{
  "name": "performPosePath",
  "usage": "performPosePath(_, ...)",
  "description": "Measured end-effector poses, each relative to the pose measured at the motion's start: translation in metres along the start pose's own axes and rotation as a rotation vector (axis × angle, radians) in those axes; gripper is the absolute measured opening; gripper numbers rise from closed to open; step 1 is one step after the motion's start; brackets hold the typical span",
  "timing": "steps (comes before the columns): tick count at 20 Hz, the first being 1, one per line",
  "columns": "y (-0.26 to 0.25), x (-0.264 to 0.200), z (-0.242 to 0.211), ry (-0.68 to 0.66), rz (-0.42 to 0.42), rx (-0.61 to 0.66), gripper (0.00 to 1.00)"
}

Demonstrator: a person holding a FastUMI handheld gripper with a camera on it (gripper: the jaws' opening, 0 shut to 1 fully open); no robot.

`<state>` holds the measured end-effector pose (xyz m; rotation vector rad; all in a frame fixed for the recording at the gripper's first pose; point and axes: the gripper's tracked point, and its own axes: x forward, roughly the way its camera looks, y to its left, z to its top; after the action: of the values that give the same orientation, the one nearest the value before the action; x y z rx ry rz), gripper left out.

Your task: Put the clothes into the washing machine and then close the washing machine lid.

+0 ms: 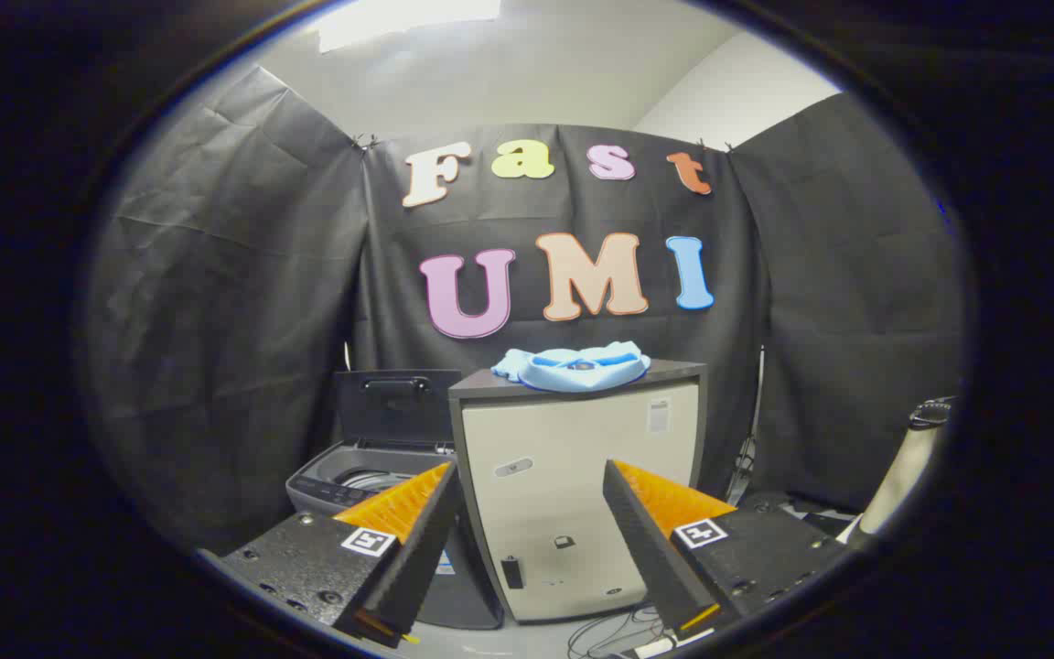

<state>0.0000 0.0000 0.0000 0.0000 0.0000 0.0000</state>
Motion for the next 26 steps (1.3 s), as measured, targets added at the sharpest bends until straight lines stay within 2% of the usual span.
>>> performPosePath(14,-0.008,0.018,-0.002,0.031,-0.037,0.007,0.95)
performPosePath(18,-0.008,0.035,0.02,0.013,-0.054,0.011,0.95)
performPosePath(22,-0.018,0.062,0.052,-0.017,-0.116,-0.02,0.96)
performPosePath(26,-0.017,0.1,0.079,-0.008,-0.118,-0.008,0.96)
